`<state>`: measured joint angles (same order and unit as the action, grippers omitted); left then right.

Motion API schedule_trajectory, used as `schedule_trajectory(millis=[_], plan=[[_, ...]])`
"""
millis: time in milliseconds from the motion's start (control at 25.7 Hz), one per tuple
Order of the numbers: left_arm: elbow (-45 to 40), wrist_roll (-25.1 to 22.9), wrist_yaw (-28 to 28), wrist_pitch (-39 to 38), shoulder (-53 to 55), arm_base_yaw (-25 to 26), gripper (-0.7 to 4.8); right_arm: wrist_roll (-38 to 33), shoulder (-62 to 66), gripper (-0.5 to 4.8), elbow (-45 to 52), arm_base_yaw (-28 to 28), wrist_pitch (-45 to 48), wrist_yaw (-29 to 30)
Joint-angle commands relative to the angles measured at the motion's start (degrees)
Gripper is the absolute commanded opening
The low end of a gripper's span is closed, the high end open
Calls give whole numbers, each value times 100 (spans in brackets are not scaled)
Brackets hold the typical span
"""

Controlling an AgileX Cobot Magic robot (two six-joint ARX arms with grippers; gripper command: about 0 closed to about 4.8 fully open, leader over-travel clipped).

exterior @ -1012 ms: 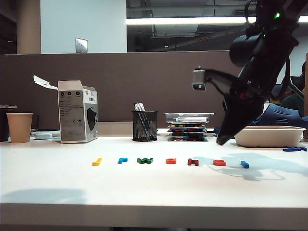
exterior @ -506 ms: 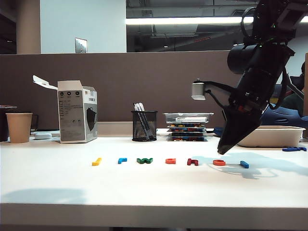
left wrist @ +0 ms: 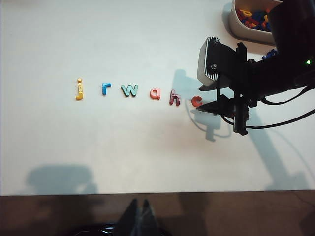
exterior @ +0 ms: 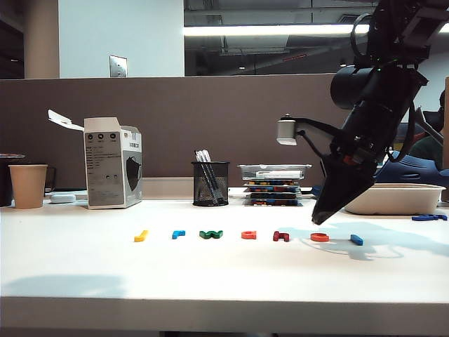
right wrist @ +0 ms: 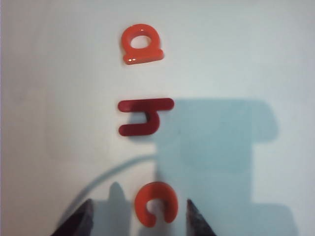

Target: Select the appropriate letters from the row of letter magnets placed on the table to arrange into the word "car".

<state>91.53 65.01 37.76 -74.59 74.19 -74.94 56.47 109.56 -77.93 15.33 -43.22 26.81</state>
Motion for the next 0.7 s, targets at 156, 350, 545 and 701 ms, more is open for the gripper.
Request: schedule_trajectory(millis=[156, 350, 545, 701], plan=[[24, -4, 61, 17, -13, 2, -5, -83, 103, 234, -11, 4, 111, 50], [24, -7, 61, 13, -13, 2, -5, -90, 234, 234, -13, 4, 144, 26], [24, -4, 61, 13, -13, 2, -5, -92, 267, 233, -15, 2, 236, 9], [24, -7, 63, 13, -13, 2, -5, -92, 341, 233, -24, 2, 260, 7]])
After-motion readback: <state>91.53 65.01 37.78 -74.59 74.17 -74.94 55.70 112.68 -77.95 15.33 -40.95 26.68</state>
